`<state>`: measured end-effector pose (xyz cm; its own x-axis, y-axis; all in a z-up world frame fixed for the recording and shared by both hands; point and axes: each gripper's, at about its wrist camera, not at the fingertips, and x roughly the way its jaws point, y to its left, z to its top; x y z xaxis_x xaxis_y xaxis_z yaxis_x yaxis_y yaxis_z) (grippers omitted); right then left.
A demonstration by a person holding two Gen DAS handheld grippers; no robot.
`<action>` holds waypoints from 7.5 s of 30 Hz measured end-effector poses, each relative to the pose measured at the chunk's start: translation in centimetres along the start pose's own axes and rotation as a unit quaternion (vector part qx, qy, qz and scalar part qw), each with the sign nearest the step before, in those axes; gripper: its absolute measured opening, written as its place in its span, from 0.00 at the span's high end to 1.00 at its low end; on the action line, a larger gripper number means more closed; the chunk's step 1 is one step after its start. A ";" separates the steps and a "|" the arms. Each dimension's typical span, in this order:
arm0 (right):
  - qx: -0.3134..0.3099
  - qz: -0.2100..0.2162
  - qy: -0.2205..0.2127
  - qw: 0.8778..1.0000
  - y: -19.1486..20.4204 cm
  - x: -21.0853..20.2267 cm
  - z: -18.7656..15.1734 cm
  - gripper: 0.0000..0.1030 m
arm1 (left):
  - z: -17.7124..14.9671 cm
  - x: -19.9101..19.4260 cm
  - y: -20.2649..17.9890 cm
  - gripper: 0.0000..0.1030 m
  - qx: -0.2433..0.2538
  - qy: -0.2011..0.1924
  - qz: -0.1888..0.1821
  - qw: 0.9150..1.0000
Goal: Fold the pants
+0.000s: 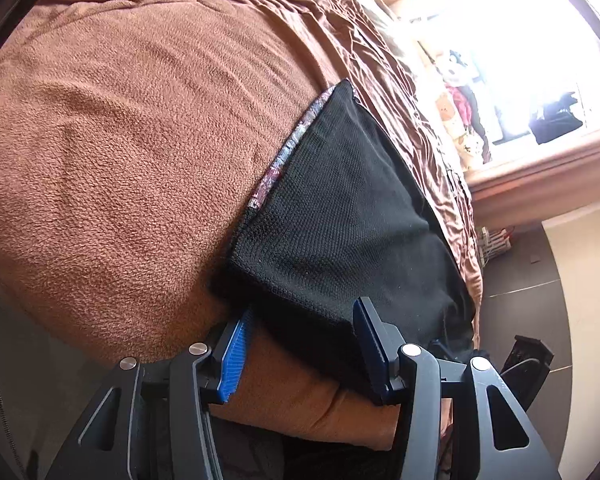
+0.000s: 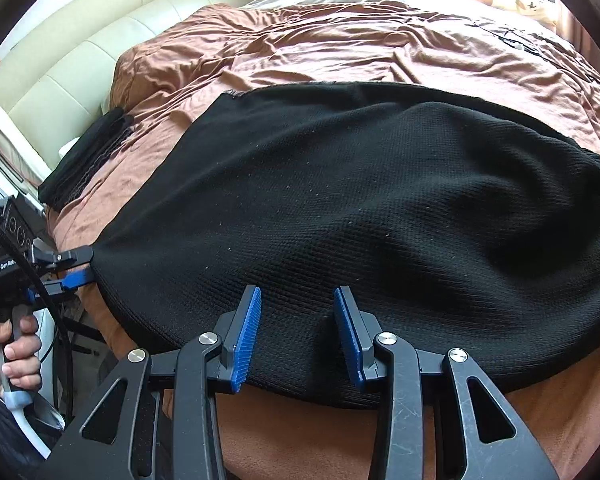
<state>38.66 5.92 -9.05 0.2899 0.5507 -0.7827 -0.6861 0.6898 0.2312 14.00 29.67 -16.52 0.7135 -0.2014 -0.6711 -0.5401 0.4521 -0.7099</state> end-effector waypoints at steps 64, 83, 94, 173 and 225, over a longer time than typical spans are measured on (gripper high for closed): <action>-0.015 0.011 0.000 1.000 2.4 2.2 -1.1 0.70 | 0.5 -0.3 2.2 0.57 -0.070 -0.058 -0.041 0.995; -0.031 0.046 0.052 0.997 1.5 2.2 1.4 0.87 | -0.4 -0.5 2.7 0.92 -0.062 -0.060 -0.042 0.995; 0.010 -0.034 0.046 0.998 -1.2 3.7 5.2 0.87 | -0.6 -0.7 3.2 0.92 -0.075 -0.061 -0.050 0.994; 0.073 0.027 0.031 0.996 -0.8 0.3 -1.4 0.88 | 2.1 -4.2 -8.5 0.93 0.029 -0.102 -0.111 0.988; 0.258 0.013 -0.199 0.945 -15.1 -19.2 -15.9 0.38 | -11.6 15.3 -35.1 0.93 0.277 0.137 -0.141 0.940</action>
<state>32.85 -22.60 -6.68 0.5759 0.6335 -0.5167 -0.3104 0.7542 0.5787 38.67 0.68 -4.34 0.6101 -0.5633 -0.5572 0.0234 0.7157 -0.6980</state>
